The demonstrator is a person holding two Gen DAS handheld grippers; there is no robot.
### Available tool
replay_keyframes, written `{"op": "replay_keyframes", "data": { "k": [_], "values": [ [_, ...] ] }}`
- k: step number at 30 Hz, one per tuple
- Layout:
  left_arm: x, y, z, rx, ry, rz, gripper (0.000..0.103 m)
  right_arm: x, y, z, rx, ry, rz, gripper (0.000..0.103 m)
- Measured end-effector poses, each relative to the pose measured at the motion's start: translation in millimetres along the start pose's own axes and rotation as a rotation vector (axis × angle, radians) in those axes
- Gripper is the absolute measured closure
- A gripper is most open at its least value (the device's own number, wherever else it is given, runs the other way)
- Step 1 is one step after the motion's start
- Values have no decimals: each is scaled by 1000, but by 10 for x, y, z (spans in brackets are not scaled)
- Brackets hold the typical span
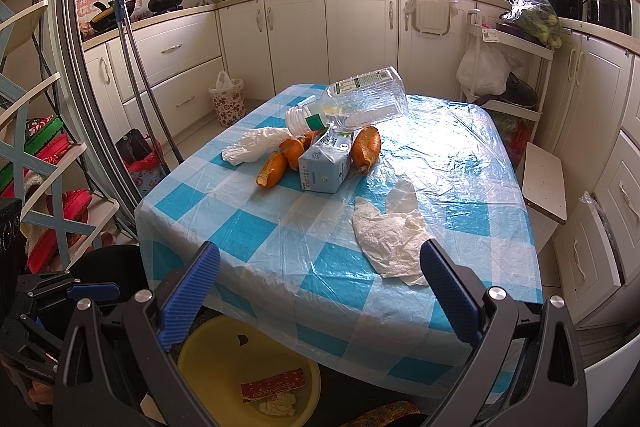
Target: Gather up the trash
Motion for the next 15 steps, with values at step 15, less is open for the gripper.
{"op": "replay_keyframes", "data": {
  "k": [15],
  "values": [
    [0,1,1,1,1,1,27,2,-2,0,-1,0,1,7]
  ]
}}
Point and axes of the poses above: each gripper's, at about its wrist camera, not at the fingertips, and z roughly the way its jaws point, x to its left, y to its top, the point moved 6 cm from there along z, roughly the way its jaws point, and after that the axes turned 8 degrees about -z, right-handed, at the moved point
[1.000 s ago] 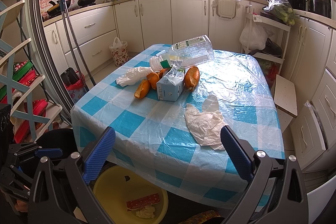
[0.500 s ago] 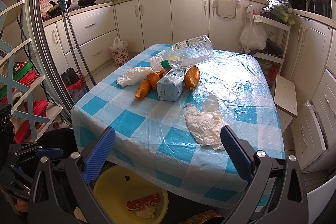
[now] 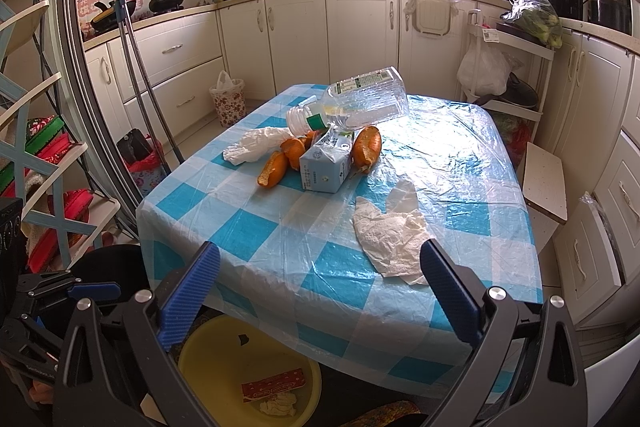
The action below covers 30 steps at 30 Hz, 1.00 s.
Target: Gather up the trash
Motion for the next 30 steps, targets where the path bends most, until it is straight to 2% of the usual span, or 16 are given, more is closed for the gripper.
{"op": "replay_keyframes", "data": {
  "k": [30],
  "values": [
    [-3,-6,3,1,3,1,25,0,-4,0,-1,1,1,7]
  ]
}}
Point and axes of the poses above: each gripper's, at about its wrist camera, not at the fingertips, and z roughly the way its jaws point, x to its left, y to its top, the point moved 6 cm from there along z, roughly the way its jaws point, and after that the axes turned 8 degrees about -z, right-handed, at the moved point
